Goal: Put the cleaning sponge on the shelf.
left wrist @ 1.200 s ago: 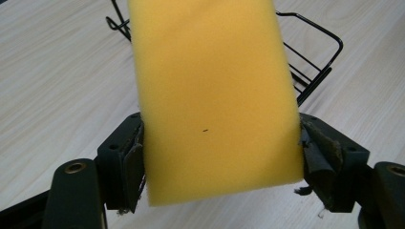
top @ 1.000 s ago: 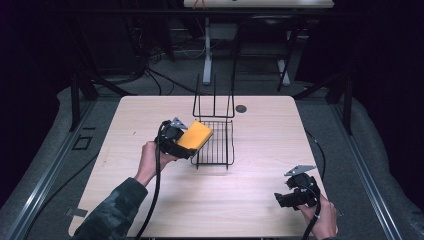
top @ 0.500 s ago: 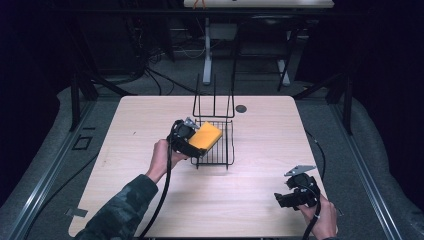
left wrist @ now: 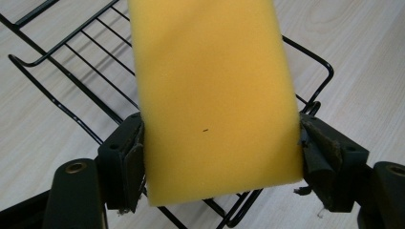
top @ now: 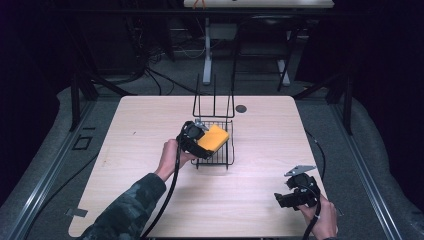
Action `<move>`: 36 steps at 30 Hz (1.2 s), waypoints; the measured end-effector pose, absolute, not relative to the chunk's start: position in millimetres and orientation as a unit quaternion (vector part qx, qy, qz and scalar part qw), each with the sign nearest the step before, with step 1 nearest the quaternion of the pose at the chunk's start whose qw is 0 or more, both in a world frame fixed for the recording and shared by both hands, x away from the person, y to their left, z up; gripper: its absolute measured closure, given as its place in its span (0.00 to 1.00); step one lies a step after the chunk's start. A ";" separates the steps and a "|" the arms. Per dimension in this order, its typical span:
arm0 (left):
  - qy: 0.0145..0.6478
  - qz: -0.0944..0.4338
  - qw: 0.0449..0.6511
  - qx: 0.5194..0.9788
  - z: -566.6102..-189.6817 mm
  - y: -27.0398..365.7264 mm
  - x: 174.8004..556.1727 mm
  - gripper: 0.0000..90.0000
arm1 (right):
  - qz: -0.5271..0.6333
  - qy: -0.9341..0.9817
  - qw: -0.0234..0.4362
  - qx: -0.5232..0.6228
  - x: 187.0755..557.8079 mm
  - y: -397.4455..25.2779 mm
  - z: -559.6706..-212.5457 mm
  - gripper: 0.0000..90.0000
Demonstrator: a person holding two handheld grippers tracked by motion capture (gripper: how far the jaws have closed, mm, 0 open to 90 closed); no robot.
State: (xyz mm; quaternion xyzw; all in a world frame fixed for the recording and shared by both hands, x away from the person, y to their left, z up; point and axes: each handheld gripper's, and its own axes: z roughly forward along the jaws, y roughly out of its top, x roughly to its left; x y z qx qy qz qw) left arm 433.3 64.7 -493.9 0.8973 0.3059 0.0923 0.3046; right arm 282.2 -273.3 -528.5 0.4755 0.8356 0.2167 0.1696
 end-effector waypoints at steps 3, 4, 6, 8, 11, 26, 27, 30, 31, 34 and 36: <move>0.306 0.087 0.303 0.898 -496.3 63.0 434.5 0.29 | 0.217 0.836 0.171 0.474 281.9 -273.3 -527.9 0.16; 0.305 0.086 0.303 0.899 -497.1 62.7 435.0 0.29 | 0.217 0.836 0.171 0.474 282.0 -273.4 -527.9 0.16; 0.304 0.084 0.302 0.900 -499.0 61.9 436.1 0.29 | 0.218 0.835 0.169 0.475 281.9 -273.3 -528.2 0.16; 0.303 0.082 0.301 0.901 -500.0 61.4 436.7 0.29 | 0.217 0.836 0.171 0.473 281.8 -273.5 -527.9 0.16; 0.299 0.076 0.302 0.902 -503.1 60.3 438.5 0.29 | 0.217 0.836 0.171 0.473 281.7 -273.6 -527.9 0.16; 0.271 0.056 0.281 0.919 -511.5 61.0 447.3 0.29 | 0.218 0.836 0.169 0.474 281.7 -274.0 -528.3 0.16; 0.270 0.055 0.279 0.920 -511.2 61.6 447.8 0.29 | 0.218 0.836 0.168 0.475 281.9 -273.6 -528.6 0.16; 0.263 0.053 0.274 0.923 -511.2 62.4 449.1 0.28 | 0.218 0.836 0.168 0.475 281.8 -273.6 -528.6 0.16; 0.263 0.053 0.270 0.925 -511.2 62.9 449.8 0.28 | 0.218 0.836 0.167 0.475 281.9 -273.7 -528.7 0.16; 0.257 0.052 0.266 0.928 -512.0 63.4 451.4 0.28 | 0.215 0.838 0.167 0.474 282.3 -273.7 -529.5 0.16; 0.250 0.050 0.261 0.931 -512.8 62.8 452.4 0.27 | 0.214 0.838 0.167 0.473 282.4 -273.7 -529.5 0.16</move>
